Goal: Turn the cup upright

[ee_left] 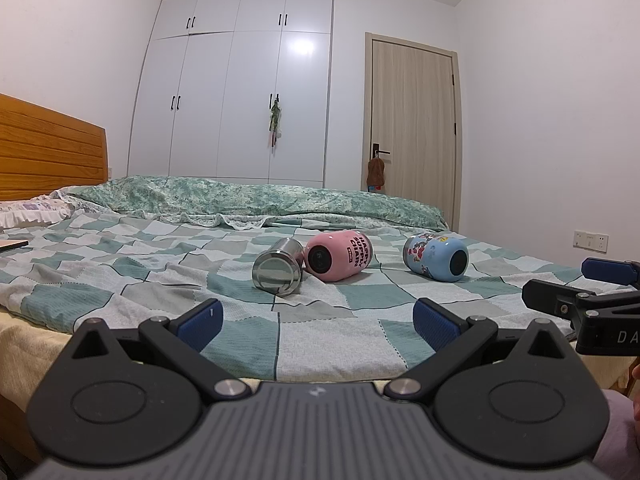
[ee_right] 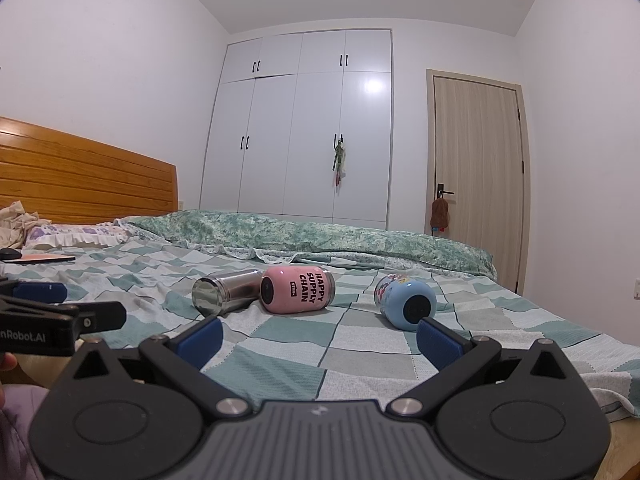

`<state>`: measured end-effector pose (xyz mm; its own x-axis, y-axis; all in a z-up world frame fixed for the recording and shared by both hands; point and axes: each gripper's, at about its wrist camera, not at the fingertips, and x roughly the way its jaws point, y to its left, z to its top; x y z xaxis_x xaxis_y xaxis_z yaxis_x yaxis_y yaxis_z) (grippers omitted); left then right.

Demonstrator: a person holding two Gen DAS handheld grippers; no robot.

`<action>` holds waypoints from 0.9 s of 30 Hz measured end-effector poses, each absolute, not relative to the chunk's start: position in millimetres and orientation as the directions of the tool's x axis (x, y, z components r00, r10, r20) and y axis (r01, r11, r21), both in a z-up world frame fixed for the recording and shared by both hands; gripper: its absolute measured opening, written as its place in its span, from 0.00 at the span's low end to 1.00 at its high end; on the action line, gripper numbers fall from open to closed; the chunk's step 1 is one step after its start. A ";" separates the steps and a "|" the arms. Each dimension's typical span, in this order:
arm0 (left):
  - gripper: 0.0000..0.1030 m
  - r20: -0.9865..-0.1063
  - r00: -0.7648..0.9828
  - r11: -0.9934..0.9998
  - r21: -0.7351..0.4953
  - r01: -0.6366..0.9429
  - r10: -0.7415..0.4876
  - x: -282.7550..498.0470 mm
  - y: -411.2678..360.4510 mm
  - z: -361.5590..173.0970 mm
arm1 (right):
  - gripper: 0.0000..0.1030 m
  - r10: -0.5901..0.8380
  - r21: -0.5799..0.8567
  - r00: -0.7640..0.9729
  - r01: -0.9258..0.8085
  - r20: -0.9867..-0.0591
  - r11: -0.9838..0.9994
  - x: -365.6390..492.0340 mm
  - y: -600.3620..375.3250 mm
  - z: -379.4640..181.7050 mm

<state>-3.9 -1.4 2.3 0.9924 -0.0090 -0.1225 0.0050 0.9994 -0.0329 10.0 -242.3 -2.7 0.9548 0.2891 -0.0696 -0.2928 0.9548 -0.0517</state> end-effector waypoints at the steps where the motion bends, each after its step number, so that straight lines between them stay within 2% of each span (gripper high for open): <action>1: 1.00 -0.122 0.993 0.999 -0.033 0.004 -0.008 -3.8 -1.4 2.2 | 1.00 0.289 -0.052 0.955 -0.293 -0.069 0.955 10.0 -242.3 -2.7; 17: 1.00 -0.129 0.992 0.999 -0.041 0.002 -0.007 -4.2 -3.0 2.2 | 1.00 0.291 -0.058 0.953 -0.296 -0.080 0.954 9.7 -240.8 -2.2; 23: 1.00 -0.163 0.986 0.998 -0.065 0.017 -0.028 2.7 -1.2 16.0 | 1.00 0.335 -0.044 0.932 -0.344 -0.142 0.938 22.5 -239.9 4.0; 27: 1.00 -0.188 0.982 0.999 -0.033 -0.005 -0.001 23.0 1.0 33.0 | 1.00 0.368 -0.026 0.920 -0.375 -0.138 0.927 38.7 -238.0 15.5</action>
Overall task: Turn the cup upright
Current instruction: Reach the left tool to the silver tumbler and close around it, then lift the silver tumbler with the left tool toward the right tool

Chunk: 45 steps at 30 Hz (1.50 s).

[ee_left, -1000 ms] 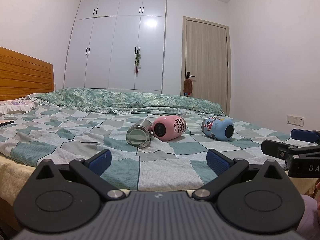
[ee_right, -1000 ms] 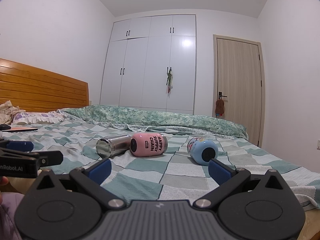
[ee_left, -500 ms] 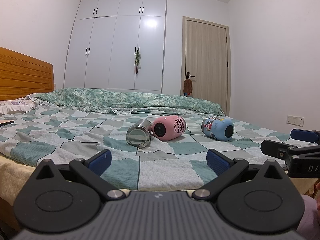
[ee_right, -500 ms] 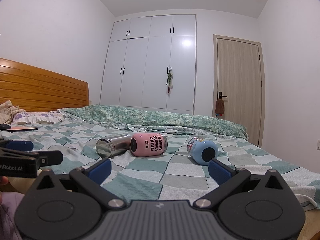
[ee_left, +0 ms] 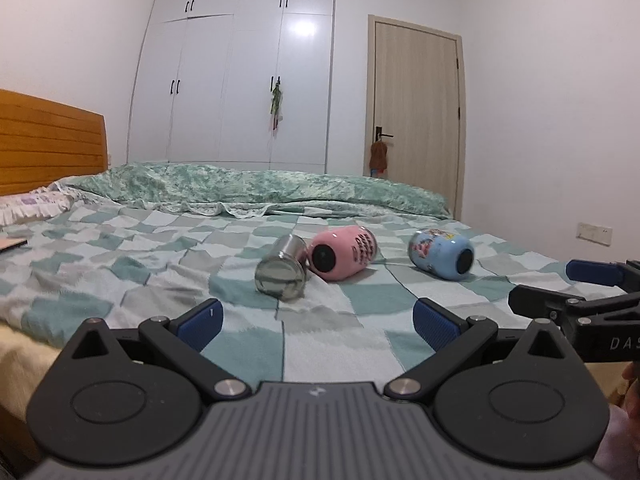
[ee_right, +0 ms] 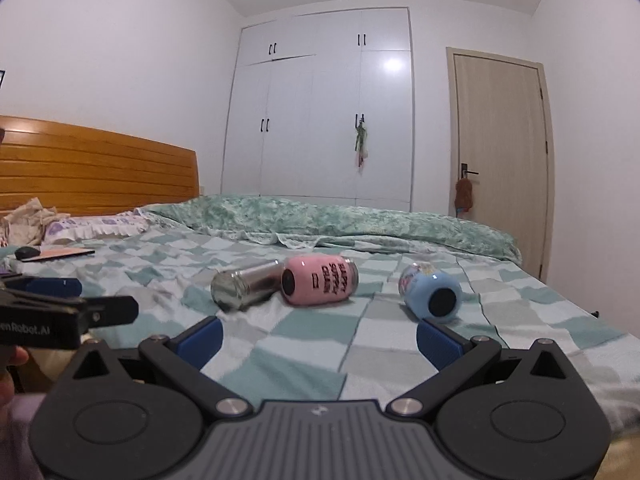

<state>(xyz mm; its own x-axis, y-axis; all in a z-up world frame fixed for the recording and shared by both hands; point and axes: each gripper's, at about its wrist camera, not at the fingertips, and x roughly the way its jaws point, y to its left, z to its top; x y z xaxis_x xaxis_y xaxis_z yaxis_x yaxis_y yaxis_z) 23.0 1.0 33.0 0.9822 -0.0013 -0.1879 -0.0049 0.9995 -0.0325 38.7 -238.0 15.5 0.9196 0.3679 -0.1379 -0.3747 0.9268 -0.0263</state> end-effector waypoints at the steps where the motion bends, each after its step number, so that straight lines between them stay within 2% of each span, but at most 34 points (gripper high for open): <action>1: 1.00 -0.188 0.982 1.000 -0.029 -0.009 0.003 28.8 2.8 37.6 | 1.00 0.373 -0.028 0.918 -0.380 -0.133 0.925 46.0 -236.5 18.8; 9: 1.00 -0.239 0.970 0.998 0.039 -0.039 0.047 92.6 9.8 72.4 | 1.00 0.402 -0.022 0.907 -0.408 -0.127 0.913 116.4 -218.2 45.8; 19: 1.00 -0.428 0.898 0.993 0.105 -0.062 0.101 201.2 24.2 90.7 | 1.00 0.409 -0.027 0.887 -0.424 -0.216 0.905 208.0 -183.1 70.4; 29: 1.00 -0.628 0.764 0.988 0.139 -0.075 0.146 299.6 36.9 69.8 | 1.00 0.388 -0.069 0.851 -0.438 -0.354 0.896 295.2 -155.6 68.5; 37: 1.00 -0.724 0.674 0.985 0.169 -0.032 0.146 354.3 27.2 37.7 | 1.00 0.371 0.034 0.835 -0.392 -0.407 0.919 333.3 -175.8 48.2; 39: 0.70 -0.768 0.626 0.987 0.161 -0.017 0.136 363.7 26.0 25.7 | 1.00 0.374 0.056 0.829 -0.387 -0.415 0.920 336.8 -180.9 45.7; 40: 0.61 -0.786 0.605 0.989 0.148 -0.022 0.132 365.9 28.3 22.5 | 1.00 0.374 0.058 0.829 -0.386 -0.416 0.921 337.7 -181.2 45.2; 45: 0.61 -0.776 0.625 0.996 0.089 -0.029 0.088 345.0 34.5 34.2 | 1.00 0.378 0.059 0.830 -0.390 -0.411 0.919 331.3 -179.7 45.8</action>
<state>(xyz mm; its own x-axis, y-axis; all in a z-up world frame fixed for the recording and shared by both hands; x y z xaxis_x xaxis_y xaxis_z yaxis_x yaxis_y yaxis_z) 345.0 34.5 34.2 0.6249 0.0876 -0.7758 -0.0292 0.9956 0.0890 331.3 -179.7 45.8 0.8296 0.3782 -0.4108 -0.3899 0.9190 0.0587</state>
